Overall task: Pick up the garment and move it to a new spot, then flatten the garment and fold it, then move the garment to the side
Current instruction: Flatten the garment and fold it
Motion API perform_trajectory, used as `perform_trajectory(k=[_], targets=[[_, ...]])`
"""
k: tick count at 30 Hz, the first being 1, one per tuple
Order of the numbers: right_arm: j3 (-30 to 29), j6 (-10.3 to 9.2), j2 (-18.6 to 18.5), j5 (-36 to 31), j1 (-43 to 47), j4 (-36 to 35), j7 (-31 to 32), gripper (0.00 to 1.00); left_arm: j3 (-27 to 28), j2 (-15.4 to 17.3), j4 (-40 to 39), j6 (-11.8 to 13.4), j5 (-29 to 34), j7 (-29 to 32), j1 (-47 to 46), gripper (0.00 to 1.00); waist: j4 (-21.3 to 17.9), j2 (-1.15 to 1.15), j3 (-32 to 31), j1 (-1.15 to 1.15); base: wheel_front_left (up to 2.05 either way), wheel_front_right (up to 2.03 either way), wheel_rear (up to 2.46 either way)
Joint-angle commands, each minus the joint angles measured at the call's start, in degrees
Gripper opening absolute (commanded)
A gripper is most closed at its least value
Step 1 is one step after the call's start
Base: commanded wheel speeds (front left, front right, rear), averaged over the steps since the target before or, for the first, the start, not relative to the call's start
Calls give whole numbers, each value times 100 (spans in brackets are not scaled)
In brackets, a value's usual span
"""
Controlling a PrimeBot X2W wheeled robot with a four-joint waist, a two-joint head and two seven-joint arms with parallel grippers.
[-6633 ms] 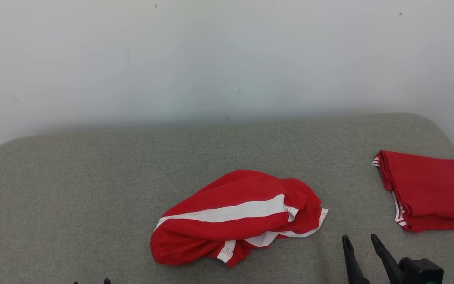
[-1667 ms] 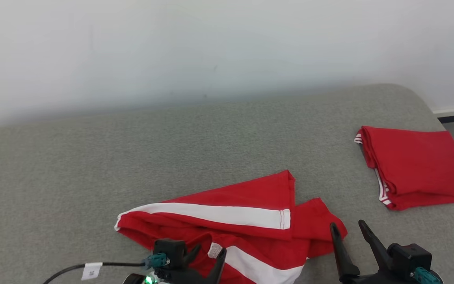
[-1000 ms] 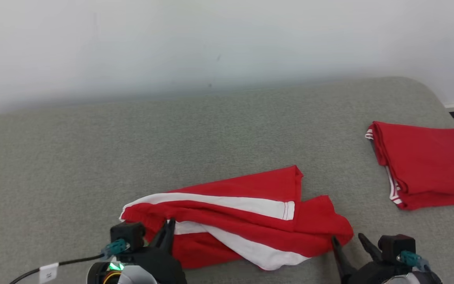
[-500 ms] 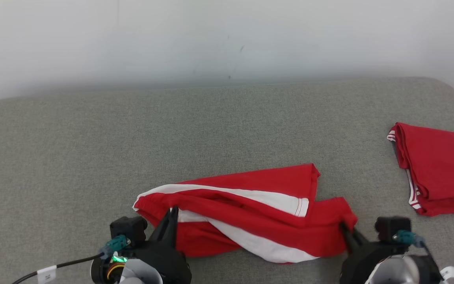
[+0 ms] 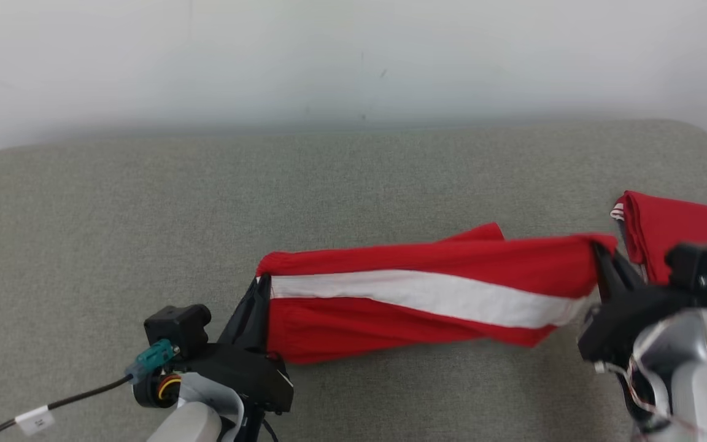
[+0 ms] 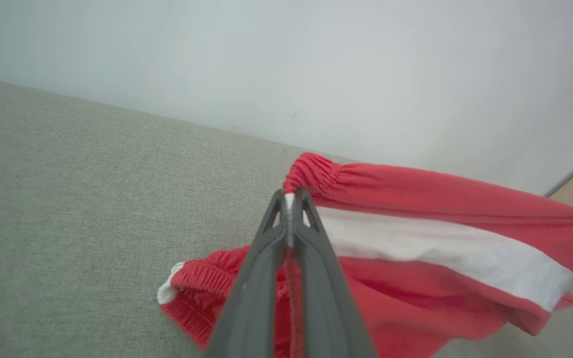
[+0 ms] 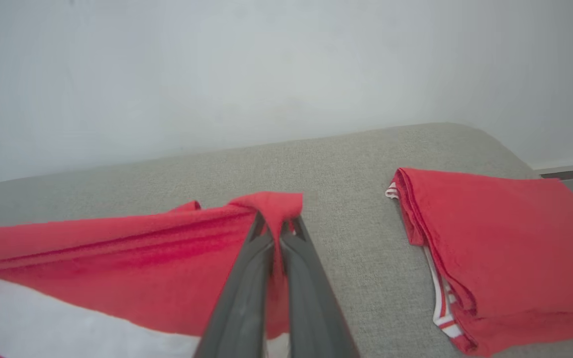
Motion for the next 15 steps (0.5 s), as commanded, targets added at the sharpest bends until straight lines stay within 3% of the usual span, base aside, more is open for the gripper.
perform_trajectory(k=[1,2,3,4,5,6,7,8,15], targets=[[-21,-15,-15,23,-159,93,29,0,39,50,34,17,-5,24,-98,0,23,0,73,0,0,0,0],[1,-15,-66,73,-380,293,31,4,30,49,76,22,1,37,-137,0,41,0,124,0,0,0,0],[-2,-15,-67,157,-633,526,-30,76,24,53,143,29,23,55,-165,0,56,0,168,0,0,0,0],[5,-15,-65,188,-882,791,-121,100,18,47,229,38,39,64,-189,0,70,0,208,0,0,0,0],[6,-15,-66,205,-1116,1089,-232,100,3,33,317,36,57,67,-218,0,83,0,242,0,0,0,0],[70,-15,-89,175,-1306,1374,-321,100,-23,3,402,19,77,59,-265,20,102,0,278,0,0,0,0],[149,-15,-115,119,-1471,1649,-397,100,-37,-29,491,14,101,35,-321,72,119,0,298,0,0,0,0],[256,-15,-144,65,-1621,1874,-464,100,-54,-62,580,13,116,36,-364,100,145,0,312,0,0,0,0],[673,-15,-391,94,-1766,2472,-674,100,-101,-121,940,-78,23,70,-245,100,190,0,184,0,0,0,0]])
